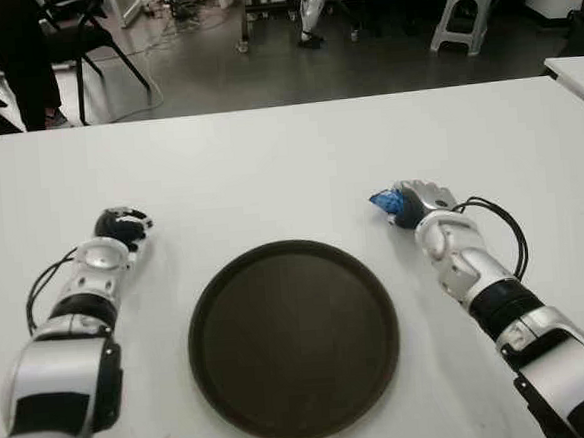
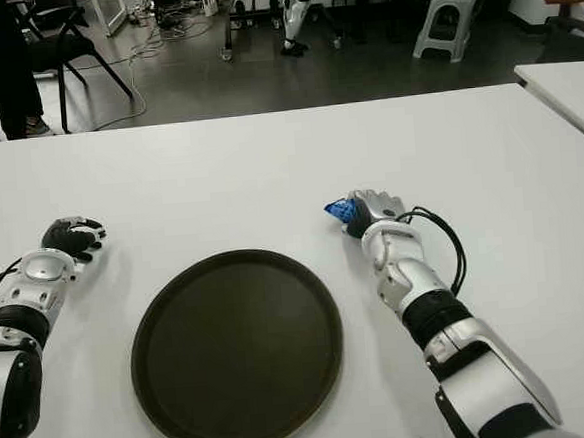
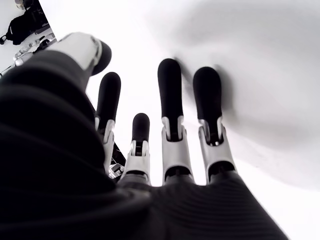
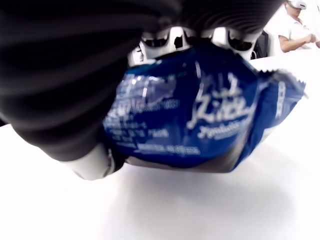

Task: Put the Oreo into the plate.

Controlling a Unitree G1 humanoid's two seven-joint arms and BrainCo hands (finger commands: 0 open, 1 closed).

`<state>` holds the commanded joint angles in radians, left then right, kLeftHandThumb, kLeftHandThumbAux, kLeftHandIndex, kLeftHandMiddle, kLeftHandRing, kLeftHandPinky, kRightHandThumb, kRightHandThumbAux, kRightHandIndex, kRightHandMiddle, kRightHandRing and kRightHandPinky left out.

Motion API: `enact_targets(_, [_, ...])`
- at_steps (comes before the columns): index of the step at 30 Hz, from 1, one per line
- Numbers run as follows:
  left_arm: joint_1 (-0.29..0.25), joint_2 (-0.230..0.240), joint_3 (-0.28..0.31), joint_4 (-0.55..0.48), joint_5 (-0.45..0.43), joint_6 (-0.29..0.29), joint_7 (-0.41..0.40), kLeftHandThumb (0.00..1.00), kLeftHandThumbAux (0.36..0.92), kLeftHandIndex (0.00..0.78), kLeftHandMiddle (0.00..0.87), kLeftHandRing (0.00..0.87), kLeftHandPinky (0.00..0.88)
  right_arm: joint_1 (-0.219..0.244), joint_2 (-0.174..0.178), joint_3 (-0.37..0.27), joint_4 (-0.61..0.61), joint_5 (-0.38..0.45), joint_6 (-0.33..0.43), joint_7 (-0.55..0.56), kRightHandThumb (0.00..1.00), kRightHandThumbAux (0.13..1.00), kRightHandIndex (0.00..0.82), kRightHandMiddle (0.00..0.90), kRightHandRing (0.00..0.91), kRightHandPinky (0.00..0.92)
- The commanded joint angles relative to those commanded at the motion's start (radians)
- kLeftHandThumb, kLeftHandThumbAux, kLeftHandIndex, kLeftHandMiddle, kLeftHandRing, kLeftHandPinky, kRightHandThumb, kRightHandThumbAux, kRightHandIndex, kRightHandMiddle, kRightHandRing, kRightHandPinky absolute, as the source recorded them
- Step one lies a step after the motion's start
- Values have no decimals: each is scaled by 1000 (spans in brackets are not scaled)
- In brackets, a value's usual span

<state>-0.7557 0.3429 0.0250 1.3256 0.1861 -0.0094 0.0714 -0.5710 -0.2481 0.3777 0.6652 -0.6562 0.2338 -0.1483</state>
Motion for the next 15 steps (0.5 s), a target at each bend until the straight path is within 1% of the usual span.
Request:
enact_targets(1, [0,0,0,0,0,2,-1,672,726,398,117,144,169,23,-5,-25,-30,19,-56,-52,712,712,441,783,782,786])
enact_targets(2, [0,1,1,0,0,2,-2,671,727,397,115,142,170,38,-9,-41,-48,30,-96,-87,712,712,441,796,796,796])
enact_targets(3, [0,1,1,0,-1,2,-2,671,727,397,113,141,171,51,-12,-55,-56,41,-153,-134,713,712,441,805,806,803])
enact_targets(5, [1,1,1,0,0,0,-3,671,727,397,112,139,168,66,-16,-69,-57,51,-240,-206,713,711,441,815,817,812])
enact_targets(8, [3,1,1,-1,1,-4,-2,671,727,397,111,133,146,76,-27,-82,-45,53,-359,-302,717,710,441,832,834,829])
enact_targets(9, [3,1,0,-1,2,-6,-2,671,727,397,111,132,138,84,-34,-91,-57,55,-421,-346,718,710,441,837,839,835])
enact_targets(11, [3,1,-1,-1,3,-9,-1,672,727,397,112,131,134,90,-41,-104,-62,55,-521,-419,720,710,441,843,845,844])
enact_targets(13, [3,1,-3,-1,5,-9,0,671,728,397,116,132,133,92,-41,-112,-61,52,-599,-481,722,710,441,847,848,850])
enact_targets(14, [3,1,-3,-1,5,-8,0,672,728,397,120,138,149,94,-40,-115,-64,51,-628,-504,722,710,441,851,851,853])
enact_targets(15, [2,1,-3,-2,5,-8,1,672,728,397,122,142,160,87,-41,-116,-43,46,-691,-551,723,710,441,854,852,855])
